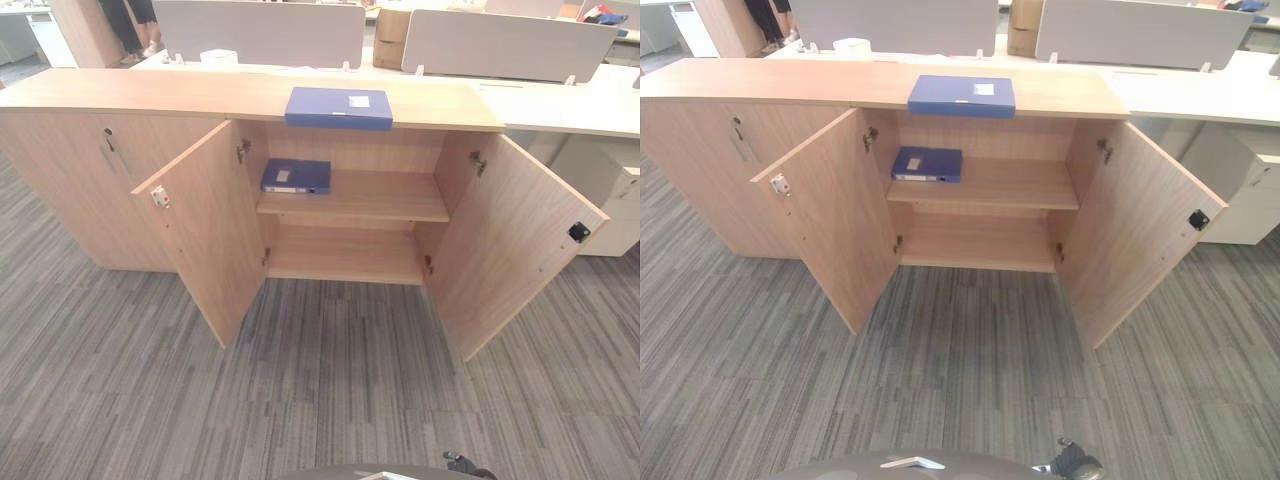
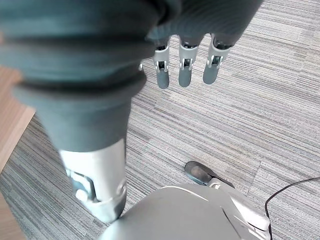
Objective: Put the empty folder in the office cabinet
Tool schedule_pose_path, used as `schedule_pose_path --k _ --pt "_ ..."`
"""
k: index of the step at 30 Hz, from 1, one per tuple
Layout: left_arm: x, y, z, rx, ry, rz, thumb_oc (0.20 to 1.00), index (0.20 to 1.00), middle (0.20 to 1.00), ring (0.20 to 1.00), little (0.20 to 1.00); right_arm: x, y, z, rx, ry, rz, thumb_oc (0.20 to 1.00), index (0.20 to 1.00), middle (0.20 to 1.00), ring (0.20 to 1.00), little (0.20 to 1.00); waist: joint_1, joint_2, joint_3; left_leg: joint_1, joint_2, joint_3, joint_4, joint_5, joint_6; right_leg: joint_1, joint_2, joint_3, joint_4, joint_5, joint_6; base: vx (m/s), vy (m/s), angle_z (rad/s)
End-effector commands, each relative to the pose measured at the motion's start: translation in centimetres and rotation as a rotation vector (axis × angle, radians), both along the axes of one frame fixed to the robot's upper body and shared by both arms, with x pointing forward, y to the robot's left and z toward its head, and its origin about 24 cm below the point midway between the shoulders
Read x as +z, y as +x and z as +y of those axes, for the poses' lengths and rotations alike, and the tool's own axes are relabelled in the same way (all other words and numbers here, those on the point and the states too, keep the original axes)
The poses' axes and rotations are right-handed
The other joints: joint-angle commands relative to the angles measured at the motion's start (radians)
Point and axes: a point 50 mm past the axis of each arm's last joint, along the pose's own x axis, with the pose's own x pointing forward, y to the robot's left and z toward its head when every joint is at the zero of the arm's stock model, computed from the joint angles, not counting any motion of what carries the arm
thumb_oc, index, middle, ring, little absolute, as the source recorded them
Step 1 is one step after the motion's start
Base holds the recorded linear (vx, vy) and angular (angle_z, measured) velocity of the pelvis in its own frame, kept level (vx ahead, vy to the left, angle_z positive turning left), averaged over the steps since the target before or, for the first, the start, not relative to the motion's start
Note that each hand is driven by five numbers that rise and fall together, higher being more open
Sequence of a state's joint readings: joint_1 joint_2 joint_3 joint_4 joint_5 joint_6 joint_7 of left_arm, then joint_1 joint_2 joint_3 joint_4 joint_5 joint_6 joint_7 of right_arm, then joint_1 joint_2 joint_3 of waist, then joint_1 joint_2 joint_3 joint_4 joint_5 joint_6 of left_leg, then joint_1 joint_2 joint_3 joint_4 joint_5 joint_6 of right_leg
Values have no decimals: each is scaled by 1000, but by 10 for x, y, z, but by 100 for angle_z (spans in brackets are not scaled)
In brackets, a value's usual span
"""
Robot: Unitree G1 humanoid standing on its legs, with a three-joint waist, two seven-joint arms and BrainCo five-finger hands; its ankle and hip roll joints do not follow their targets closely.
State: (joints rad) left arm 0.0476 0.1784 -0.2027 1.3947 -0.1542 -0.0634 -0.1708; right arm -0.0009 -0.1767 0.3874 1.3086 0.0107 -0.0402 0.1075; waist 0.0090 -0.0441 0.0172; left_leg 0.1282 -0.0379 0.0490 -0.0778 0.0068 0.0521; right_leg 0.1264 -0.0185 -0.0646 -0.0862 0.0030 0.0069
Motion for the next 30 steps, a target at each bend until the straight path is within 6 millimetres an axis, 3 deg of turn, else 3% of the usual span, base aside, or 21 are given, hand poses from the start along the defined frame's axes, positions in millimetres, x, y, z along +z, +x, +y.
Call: schedule_pose_path --k 1,30 --pt "-1 4 -7 8 -14 18 1000 1000 1000 1000 1000 0 -7 -14 40 -48 44 1000 1000 1000 1000 1000 9 29 -4 3 30 26 -9 -38 -70 -9 -19 -18 -1 5 74 0 0 0" --pt "-1 0 -2 20 4 33 1000 1000 1000 1000 1000 0 -9 -15 60 -48 54 1000 1000 1000 1000 1000 16 28 9 1 39 23 -9 -34 -76 -8 -10 -26 -1 -2 66 1 -7 0"
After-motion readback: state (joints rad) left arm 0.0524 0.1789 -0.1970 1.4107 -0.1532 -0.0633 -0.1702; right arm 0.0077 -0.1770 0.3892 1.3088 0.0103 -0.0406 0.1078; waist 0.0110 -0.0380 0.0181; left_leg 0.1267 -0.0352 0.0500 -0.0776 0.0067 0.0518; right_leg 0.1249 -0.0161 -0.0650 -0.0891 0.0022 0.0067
